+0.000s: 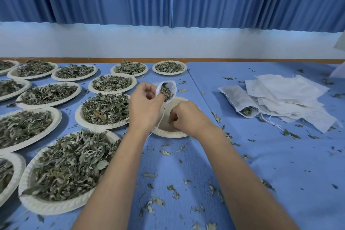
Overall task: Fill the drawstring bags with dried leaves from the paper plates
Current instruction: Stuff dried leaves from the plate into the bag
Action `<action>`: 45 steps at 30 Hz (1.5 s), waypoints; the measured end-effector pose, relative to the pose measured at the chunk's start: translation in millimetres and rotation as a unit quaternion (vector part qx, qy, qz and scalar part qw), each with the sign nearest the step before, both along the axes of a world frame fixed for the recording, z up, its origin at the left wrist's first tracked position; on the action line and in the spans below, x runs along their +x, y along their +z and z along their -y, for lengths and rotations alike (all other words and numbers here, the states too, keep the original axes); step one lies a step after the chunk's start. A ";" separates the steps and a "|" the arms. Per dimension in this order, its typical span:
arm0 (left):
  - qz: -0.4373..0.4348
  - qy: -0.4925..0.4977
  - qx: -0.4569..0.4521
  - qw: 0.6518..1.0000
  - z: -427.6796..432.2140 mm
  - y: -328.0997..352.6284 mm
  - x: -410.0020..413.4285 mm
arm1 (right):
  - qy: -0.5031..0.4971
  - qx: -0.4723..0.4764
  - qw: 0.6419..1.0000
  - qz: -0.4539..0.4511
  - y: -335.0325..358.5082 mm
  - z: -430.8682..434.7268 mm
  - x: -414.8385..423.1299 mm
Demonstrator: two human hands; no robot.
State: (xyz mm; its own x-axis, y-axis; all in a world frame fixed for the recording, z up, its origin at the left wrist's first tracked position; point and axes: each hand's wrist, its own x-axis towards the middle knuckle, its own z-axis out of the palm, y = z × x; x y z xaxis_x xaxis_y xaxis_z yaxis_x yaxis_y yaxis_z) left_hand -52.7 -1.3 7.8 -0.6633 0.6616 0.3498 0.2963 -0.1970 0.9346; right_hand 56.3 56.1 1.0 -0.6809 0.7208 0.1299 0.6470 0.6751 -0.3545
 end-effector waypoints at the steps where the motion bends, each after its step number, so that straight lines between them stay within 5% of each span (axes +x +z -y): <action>1: 0.003 0.002 -0.001 1.000 -0.3 -0.5 -0.9 | -0.005 0.001 1.000 -0.001 -2.2 -1.0 -0.4; 3: 0.007 0.005 -0.004 1.000 -1.1 -1.7 -2.6 | -0.032 -0.020 0.998 -0.047 -3.9 -2.0 0.0; 5: 0.008 0.001 -0.004 1.000 -1.8 -2.7 -3.0 | -0.093 -0.099 0.972 -0.192 3.1 -2.3 2.0; 7: 0.006 -0.001 -0.002 1.000 -2.4 -3.3 -1.5 | -0.118 -0.212 0.891 -0.384 17.7 -2.7 6.7; 9: 0.003 0.002 0.002 1.000 -3.1 -3.4 1.0 | -0.087 -0.273 0.832 -0.476 31.5 -1.8 10.5; 12: -0.001 0.008 0.000 1.000 -3.2 -3.1 4.9 | -0.057 -0.269 0.841 -0.465 39.2 5.7 8.2; 16: -0.021 0.009 -0.004 1.000 -0.2 -1.5 12.8 | -0.103 -0.165 0.898 -0.394 34.0 11.8 1.7; 28: -0.025 0.005 -0.016 1.000 3.8 0.8 13.1 | -0.083 -0.103 0.922 -0.365 36.0 21.3 -4.9; 32: 0.038 -0.033 -0.002 0.999 0.8 3.3 15.7 | -0.107 -0.040 0.936 -0.334 36.4 19.3 -5.6; 40: 0.090 -0.075 0.003 0.993 6.0 5.2 17.5 | -0.187 -0.046 0.929 -0.316 31.8 15.9 -4.5; 45: 0.140 -0.119 0.026 0.983 9.7 8.9 11.4 | -0.164 -0.179 0.888 -0.391 30.2 10.9 1.5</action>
State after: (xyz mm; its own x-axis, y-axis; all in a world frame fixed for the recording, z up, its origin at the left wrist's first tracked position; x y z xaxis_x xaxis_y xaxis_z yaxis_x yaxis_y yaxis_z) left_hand -41.3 -11.0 16.7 -0.5664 0.7960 0.2136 -0.0318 -0.2801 0.9595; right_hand 57.8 45.2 31.2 -0.2298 0.9537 0.1937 0.2492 0.2501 -0.9356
